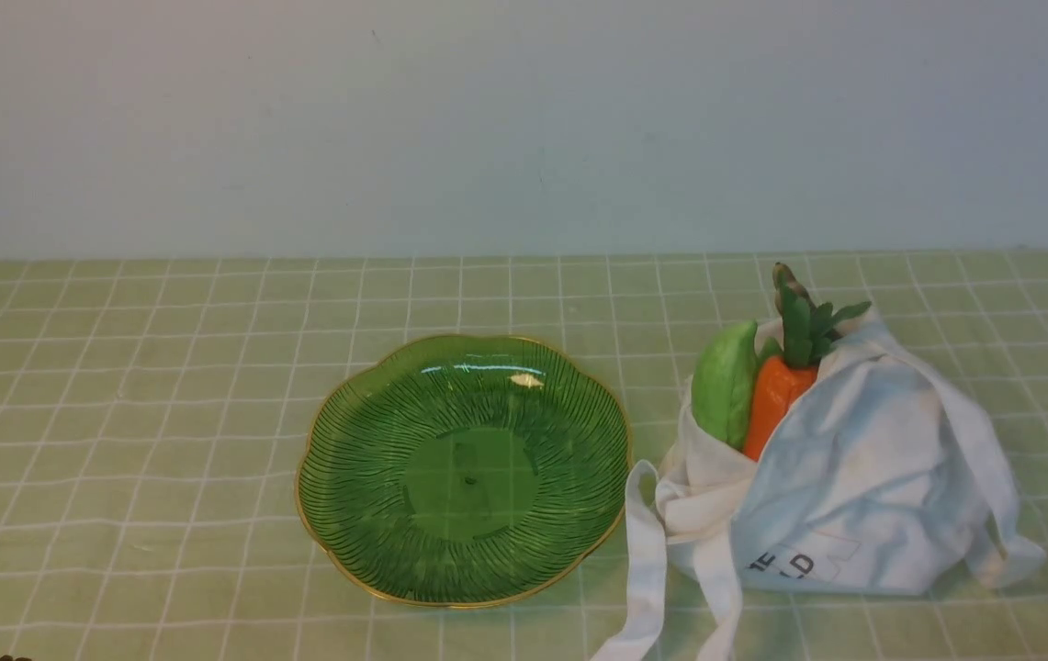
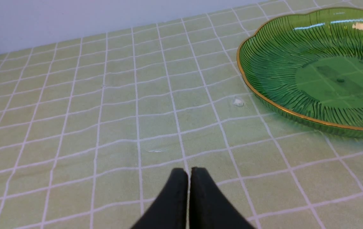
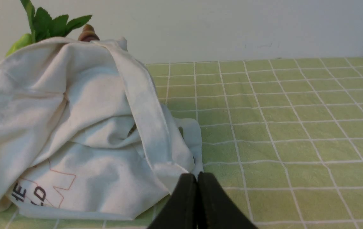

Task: Take vegetables from bag on green coffee tablecloth place on plate.
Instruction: 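Reach into the white cloth bag and grasp a vegetable inside with the right gripper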

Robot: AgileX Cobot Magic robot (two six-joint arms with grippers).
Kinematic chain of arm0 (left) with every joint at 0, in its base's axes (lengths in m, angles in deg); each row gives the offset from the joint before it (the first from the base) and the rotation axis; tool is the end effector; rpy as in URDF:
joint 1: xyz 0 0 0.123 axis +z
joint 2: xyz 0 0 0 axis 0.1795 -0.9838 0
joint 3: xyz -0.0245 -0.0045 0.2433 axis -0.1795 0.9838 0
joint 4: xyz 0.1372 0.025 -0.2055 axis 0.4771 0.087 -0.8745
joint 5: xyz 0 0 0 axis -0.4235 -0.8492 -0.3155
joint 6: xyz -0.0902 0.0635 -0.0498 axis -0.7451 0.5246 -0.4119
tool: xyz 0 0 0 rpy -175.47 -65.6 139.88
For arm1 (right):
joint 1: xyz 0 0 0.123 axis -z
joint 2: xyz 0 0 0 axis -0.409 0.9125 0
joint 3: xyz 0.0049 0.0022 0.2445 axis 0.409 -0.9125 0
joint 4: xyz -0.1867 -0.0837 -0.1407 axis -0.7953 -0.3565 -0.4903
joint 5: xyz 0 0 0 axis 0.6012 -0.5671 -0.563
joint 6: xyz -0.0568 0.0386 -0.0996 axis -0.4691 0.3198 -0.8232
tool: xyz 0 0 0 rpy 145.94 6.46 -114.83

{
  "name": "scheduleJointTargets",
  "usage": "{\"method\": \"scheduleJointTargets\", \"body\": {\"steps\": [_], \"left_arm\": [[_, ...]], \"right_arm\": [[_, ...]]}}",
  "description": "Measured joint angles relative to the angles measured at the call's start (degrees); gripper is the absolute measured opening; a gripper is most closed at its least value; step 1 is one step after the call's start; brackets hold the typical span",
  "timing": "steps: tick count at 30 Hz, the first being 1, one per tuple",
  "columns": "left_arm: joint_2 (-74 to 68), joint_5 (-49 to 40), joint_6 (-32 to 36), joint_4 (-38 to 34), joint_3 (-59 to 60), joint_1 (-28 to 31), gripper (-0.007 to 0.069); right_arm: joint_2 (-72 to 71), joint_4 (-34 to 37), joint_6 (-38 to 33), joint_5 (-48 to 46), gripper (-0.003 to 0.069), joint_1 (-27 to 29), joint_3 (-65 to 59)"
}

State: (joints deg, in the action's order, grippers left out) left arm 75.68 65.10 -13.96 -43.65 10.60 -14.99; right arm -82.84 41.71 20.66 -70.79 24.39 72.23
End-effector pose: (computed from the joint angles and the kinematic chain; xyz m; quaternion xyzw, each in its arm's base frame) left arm 0.1178 -0.0121 0.1617 0.0775 0.8048 -0.0037 0.5885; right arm 0.1180 0.0006 0.1630 0.0209 0.8080 0.0187 0.5885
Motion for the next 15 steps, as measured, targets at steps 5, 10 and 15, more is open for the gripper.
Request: {"method": "scheduleJointTargets", "body": {"steps": [5,10,15], "left_arm": [[0.0,0.0,0.0,0.0,0.0,0.0,-0.0005],[0.0,0.0,0.0,0.0,0.0,0.0,-0.0005],[0.0,0.0,0.0,0.0,0.0,0.0,-0.0005]], "right_arm": [[0.0,0.0,0.0,0.0,-0.0015,0.0,0.0],[0.0,2.6,0.9,2.1,-0.0015,-0.1,-0.2],[0.0,19.3,8.9,13.3,-0.0015,-0.2,-0.4]]}}
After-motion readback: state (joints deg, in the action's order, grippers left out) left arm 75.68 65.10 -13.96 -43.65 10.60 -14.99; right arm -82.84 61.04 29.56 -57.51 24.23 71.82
